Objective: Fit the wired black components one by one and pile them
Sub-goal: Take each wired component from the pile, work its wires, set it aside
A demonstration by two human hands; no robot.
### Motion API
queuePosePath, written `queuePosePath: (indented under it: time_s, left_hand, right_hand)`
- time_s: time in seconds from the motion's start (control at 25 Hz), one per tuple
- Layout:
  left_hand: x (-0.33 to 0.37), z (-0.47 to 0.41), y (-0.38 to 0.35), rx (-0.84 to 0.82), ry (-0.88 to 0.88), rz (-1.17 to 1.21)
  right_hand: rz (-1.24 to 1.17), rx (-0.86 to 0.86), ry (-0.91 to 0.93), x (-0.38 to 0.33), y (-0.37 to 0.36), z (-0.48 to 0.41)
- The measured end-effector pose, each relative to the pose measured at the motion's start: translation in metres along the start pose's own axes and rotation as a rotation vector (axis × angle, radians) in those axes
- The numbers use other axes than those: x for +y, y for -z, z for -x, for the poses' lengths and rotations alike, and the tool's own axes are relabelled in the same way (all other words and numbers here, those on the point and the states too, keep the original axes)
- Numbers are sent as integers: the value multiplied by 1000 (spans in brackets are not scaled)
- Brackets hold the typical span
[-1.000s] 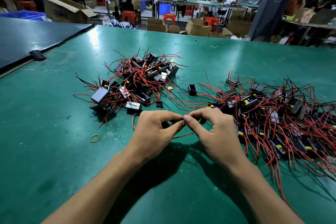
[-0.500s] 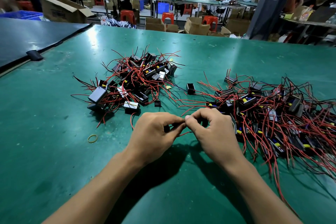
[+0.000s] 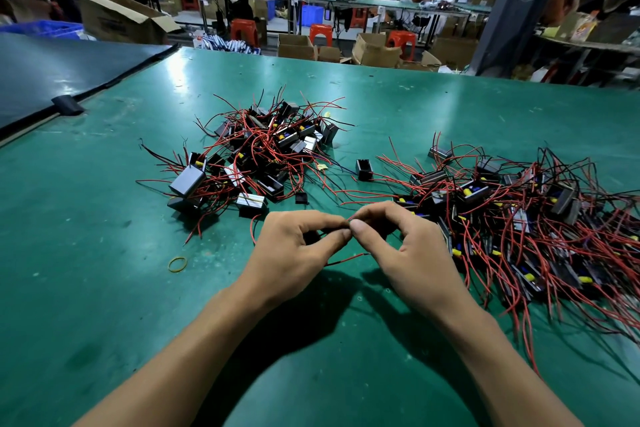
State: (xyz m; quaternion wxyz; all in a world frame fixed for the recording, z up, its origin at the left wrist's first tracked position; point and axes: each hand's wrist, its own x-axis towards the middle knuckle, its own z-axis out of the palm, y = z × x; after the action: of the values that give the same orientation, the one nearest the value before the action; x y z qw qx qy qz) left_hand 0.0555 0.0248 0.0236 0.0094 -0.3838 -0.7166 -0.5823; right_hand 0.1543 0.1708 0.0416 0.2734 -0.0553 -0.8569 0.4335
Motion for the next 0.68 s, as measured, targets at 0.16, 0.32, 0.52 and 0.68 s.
queuePosePath:
  time_s: [0.16, 0.32, 0.52, 0.68]
  left_hand:
    - [1, -1, 4, -50, 81, 56]
    - [1, -2, 6, -94, 143, 105]
    - [0, -2, 8, -144, 190, 154]
    - [0, 0, 7, -148, 81, 27]
  right_hand:
    - [106, -65, 198, 9, 6, 0]
    - [154, -76, 279, 18, 8, -4]
    - [267, -35, 317, 18, 9, -3]
    - [258, -30, 252, 12, 6, -3]
